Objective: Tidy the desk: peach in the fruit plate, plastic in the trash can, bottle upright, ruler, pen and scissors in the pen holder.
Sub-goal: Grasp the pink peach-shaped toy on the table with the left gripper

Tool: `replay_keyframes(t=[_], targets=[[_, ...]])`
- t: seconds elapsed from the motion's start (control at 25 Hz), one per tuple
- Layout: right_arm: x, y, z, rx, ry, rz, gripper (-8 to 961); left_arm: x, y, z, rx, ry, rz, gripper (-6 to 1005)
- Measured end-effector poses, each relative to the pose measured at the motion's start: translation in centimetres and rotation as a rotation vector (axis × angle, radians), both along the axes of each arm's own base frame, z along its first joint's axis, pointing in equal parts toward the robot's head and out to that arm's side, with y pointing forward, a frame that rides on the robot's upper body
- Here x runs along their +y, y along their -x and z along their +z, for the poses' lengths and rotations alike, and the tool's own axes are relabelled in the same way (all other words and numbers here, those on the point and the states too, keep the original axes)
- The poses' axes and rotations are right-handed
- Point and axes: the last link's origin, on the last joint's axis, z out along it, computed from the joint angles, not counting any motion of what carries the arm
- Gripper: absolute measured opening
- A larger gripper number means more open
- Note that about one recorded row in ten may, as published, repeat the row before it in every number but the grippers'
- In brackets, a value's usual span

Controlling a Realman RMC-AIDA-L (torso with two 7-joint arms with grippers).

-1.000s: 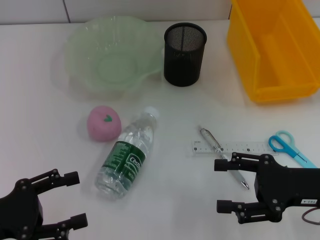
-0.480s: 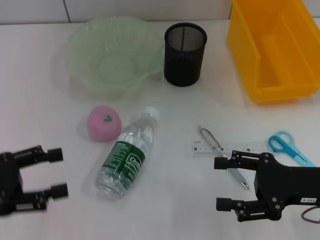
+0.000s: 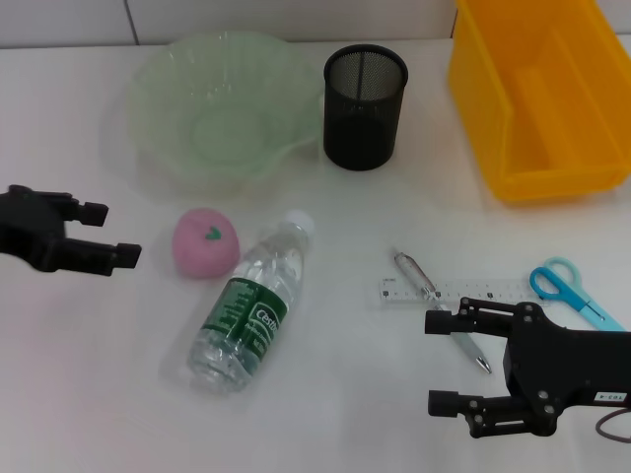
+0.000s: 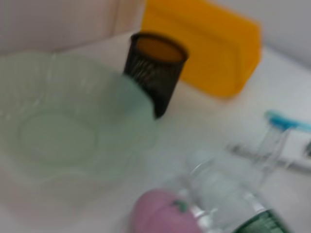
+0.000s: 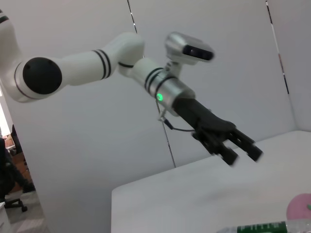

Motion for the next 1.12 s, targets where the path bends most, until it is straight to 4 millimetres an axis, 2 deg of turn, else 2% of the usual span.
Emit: replay_keyframes(t=[0.04,0.12,0.2,0.24,0.28,0.56,0.84,1.12], targets=[[0.0,0.0,0.0,0.0,-0.001,-0.001,810,1.2,-0.1,-1.0,0.068,0.002,0.017,767],[0.0,0.0,0.0,0.0,-0.002,-0.002,809,2.1,-0.3,-2.0,0.116,0.005,0.021,763],[0.0,0.0,0.0,-0.001,-0.003,-0.002,809,2.1,-0.3,-2.0,0.116,0.005,0.021,758],[0.1,0.0,0.0,-0.002,-0.004,-0.002,809,2.5,-0.5,-2.7,0.136,0.007,0.02,756],[0.1,0.0,0.0,-0.003,-0.005,-0.002,809,3.5,-0.8,-4.2,0.176,0.001,0.011,754],[0.3,0.0,-0.1,-0.008,-0.011,-0.003,809,4.9,-1.0,-6.9,0.209,0.004,0.004,739],[0.4,-0.1,-0.1,-0.014,-0.02,-0.013,808,5.2,-1.3,-8.1,0.201,0.033,-0.001,724],[0.4,-0.2,-0.1,-0.015,-0.024,-0.017,808,5.3,-1.4,-8.5,0.202,0.034,-0.007,708]])
